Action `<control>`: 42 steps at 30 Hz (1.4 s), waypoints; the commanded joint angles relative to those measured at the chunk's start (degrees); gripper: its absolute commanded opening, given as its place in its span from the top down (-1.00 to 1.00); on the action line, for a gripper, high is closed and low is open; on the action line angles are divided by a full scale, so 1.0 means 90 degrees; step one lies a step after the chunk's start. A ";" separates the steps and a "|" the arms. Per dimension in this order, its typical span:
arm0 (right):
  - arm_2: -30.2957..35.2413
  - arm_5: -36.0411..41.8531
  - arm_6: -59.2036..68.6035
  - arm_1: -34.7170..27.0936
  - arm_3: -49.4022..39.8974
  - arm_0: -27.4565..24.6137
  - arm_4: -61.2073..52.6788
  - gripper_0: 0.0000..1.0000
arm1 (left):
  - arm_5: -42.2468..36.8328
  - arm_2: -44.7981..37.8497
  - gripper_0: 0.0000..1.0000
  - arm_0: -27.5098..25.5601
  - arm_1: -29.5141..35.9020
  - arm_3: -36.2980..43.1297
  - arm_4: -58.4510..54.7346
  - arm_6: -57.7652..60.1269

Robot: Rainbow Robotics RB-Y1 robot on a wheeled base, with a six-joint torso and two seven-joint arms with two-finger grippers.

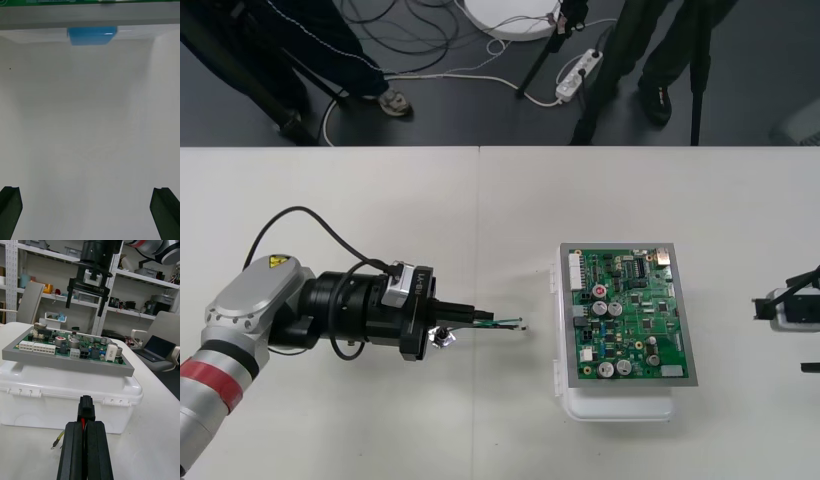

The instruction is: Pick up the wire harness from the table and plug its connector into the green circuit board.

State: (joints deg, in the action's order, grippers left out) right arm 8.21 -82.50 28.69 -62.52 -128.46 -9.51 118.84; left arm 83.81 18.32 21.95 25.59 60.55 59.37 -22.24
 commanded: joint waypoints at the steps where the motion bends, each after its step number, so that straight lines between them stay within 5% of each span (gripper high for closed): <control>1: -0.0941 -0.0042 0.0758 -0.0075 -0.0365 0.0461 0.0810 -1.00 | -0.0240 0.0123 1.00 -0.0056 -0.0295 0.0030 0.0093 -0.0440; 14: -0.2279 -0.0042 0.0963 0.0286 -0.0190 0.1466 0.1610 -1.00 | -0.0797 0.0279 1.00 -0.0036 -0.0686 0.0040 0.0093 -0.0449; 42: -0.3295 -0.0354 0.1802 0.0804 0.0142 0.2511 0.2284 -1.00 | -0.0963 0.0318 1.00 0.0013 -0.1193 0.0040 0.0210 -0.0488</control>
State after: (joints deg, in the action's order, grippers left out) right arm -20.50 -85.34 44.41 -56.00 -126.83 11.51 138.88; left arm 76.90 19.91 21.95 17.12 60.45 60.52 -22.26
